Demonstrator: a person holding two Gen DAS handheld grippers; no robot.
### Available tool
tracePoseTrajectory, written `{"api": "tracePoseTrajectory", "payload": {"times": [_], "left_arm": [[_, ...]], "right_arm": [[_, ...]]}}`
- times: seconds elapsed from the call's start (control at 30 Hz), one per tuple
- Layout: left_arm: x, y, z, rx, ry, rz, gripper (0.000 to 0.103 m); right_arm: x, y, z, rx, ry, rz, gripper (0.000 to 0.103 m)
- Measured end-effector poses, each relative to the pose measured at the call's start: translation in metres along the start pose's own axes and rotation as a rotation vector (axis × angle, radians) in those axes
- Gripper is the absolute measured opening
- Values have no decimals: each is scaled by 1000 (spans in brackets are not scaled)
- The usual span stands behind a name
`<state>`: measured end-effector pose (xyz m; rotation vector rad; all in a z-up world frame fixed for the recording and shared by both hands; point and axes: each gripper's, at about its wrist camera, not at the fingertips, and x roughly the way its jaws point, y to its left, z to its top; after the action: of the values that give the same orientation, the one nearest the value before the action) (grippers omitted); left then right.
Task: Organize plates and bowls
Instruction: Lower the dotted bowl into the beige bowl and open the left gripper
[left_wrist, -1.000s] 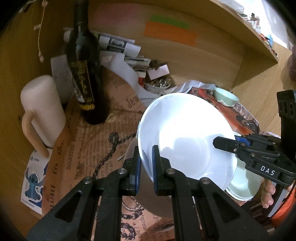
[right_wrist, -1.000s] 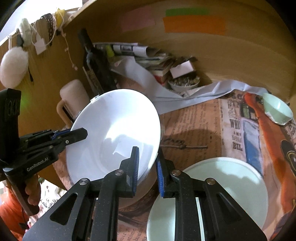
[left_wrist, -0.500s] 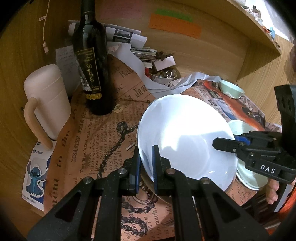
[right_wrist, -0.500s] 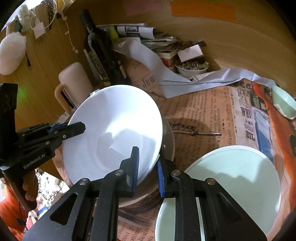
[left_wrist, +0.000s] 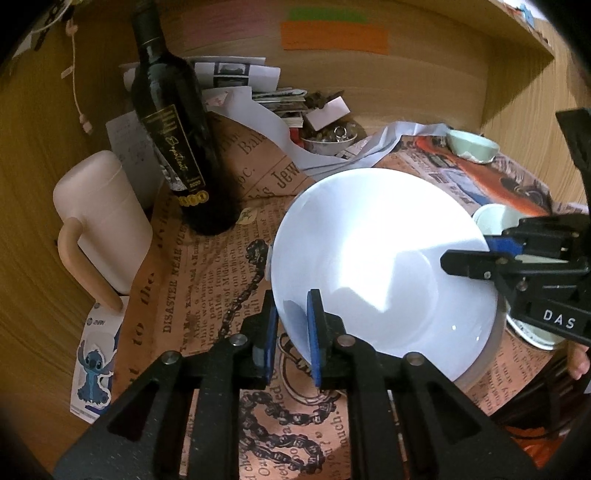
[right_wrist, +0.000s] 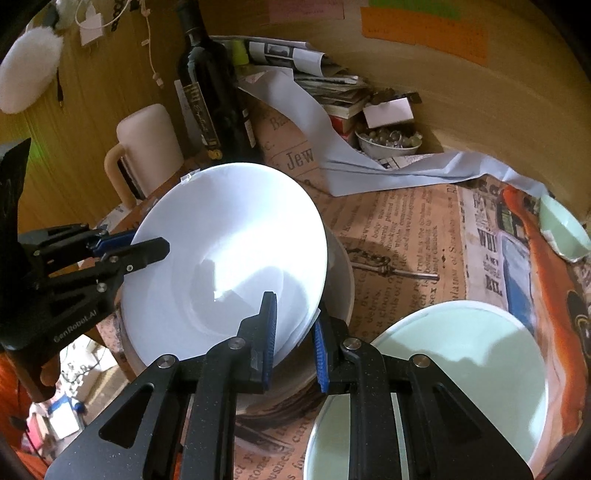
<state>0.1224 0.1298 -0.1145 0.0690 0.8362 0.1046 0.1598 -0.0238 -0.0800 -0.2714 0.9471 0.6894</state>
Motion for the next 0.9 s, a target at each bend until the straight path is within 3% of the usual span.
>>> {"api": "tracePoseTrajectory", "payload": {"times": [0.1, 0.4, 0.67, 0.73, 0.9], "left_arm": [[4, -2, 1, 11, 20, -9, 26], [14, -2, -1, -17, 59, -50, 27], [-7, 2, 11, -38, -19, -35, 31], [-14, 1, 16, -35, -46, -32, 33], [-29, -4, 31, -33, -119, -34, 49]], "right_arm": [[0, -1, 1, -6, -4, -18, 19], [1, 8, 0, -90, -10, -67, 24], [-8, 7, 4, -81, -45, -59, 53], [-17, 7, 4, -85, -105, -102, 82], [-34, 1, 8, -93, -167, -108, 85]]}}
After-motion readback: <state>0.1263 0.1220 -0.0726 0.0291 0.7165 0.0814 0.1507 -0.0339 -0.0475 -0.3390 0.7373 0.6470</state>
